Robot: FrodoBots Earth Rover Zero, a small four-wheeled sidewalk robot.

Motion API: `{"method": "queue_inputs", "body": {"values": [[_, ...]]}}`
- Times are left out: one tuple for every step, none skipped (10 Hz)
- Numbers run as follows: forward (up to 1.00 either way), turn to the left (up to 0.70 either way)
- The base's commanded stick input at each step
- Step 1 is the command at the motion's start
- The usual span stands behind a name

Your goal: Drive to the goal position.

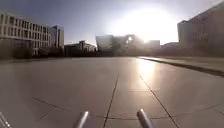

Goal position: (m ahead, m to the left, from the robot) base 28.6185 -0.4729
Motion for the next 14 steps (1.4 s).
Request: {"method": "queue_inputs", "body": {"values": [[1.0, 0.0], [1.0, 0.0], [1.0, 0.0], [1.0, 0.0], [1.0, 0.0], [1.0, 0.0], [1.0, 0.0], [1.0, 0.0], [1.0, 0.0], [1.0, 0.0], [1.0, 0.0], [1.0, -0.03], [1.0, -0.21], [1.0, -0.27]]}}
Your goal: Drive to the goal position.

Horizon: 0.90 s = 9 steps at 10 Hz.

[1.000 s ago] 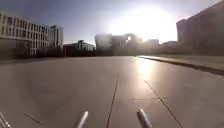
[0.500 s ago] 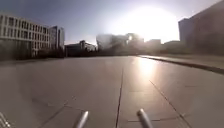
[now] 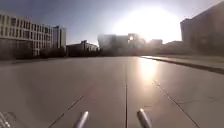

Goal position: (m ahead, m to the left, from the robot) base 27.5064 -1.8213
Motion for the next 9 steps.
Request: {"method": "queue_inputs", "body": {"values": [[1.0, -0.27], [1.0, -0.27], [1.0, 0.0], [1.0, 0.0], [1.0, 0.0], [1.0, 0.0], [1.0, 0.0], [1.0, 0.0], [1.0, 0.0]]}}
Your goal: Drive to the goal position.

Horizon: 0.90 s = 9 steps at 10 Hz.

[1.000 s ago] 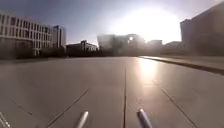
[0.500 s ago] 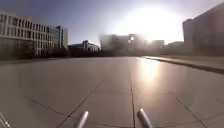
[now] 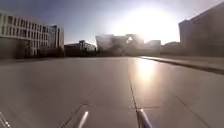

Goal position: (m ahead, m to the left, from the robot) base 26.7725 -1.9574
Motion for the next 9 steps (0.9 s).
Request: {"method": "queue_inputs", "body": {"values": [[1.0, 0.0], [1.0, 0.0], [1.0, 0.0], [1.0, 0.0], [1.0, 0.0], [1.0, 0.0], [1.0, -0.27], [1.0, -0.27], [1.0, -0.27]]}}
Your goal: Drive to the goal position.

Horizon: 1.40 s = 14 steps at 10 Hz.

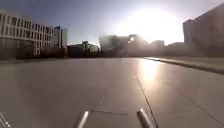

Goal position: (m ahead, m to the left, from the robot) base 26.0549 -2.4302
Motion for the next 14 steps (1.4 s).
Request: {"method": "queue_inputs", "body": {"values": [[1.0, -0.14], [1.0, 0.0], [1.0, 0.0], [1.0, 0.0], [1.0, 0.0], [1.0, 0.0], [1.0, 0.0], [1.0, 0.0], [1.0, 0.0], [1.0, 0.0], [1.0, 0.0], [1.0, 0.0], [1.0, 0.0], [1.0, 0.0]]}}
